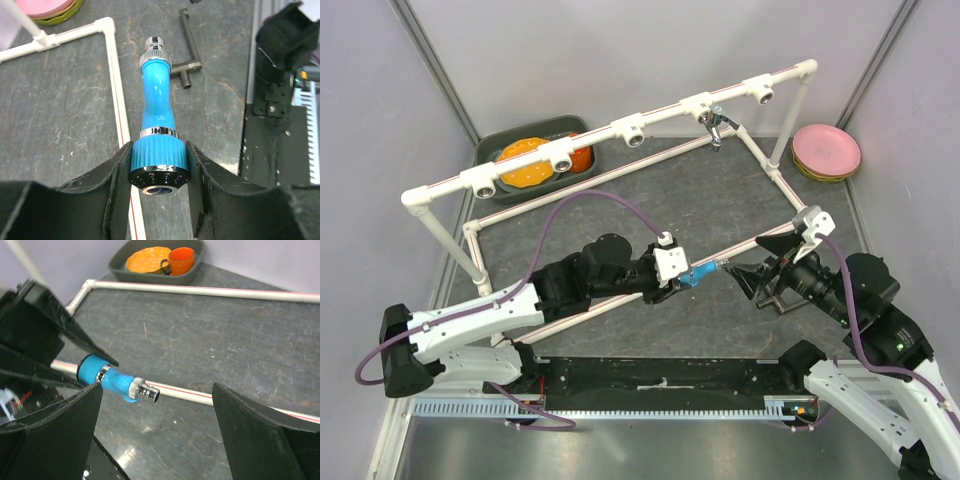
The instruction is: Install the water faucets
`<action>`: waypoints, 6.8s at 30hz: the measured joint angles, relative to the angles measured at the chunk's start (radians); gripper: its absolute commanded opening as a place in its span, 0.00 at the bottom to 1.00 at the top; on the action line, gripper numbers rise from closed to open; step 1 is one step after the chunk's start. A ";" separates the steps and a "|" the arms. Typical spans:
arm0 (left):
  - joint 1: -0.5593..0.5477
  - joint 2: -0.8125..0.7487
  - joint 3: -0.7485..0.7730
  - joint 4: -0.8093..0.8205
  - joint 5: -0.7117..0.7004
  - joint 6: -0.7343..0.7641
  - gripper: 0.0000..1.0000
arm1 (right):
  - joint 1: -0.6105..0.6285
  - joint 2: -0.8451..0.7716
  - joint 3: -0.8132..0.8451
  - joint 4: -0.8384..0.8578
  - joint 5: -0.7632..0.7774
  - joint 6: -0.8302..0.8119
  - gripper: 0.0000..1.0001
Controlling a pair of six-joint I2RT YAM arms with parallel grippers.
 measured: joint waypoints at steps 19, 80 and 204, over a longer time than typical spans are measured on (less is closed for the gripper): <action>0.000 0.181 0.439 -0.574 0.296 0.203 0.02 | 0.021 0.119 0.161 -0.291 -0.435 -0.476 0.98; 0.002 0.020 0.406 -0.461 0.007 0.145 0.80 | 0.125 0.177 0.058 -0.148 -0.338 -0.427 0.00; 0.825 -0.204 0.156 -0.158 -0.297 0.785 0.18 | 0.512 1.093 -0.016 1.845 0.760 -0.729 0.00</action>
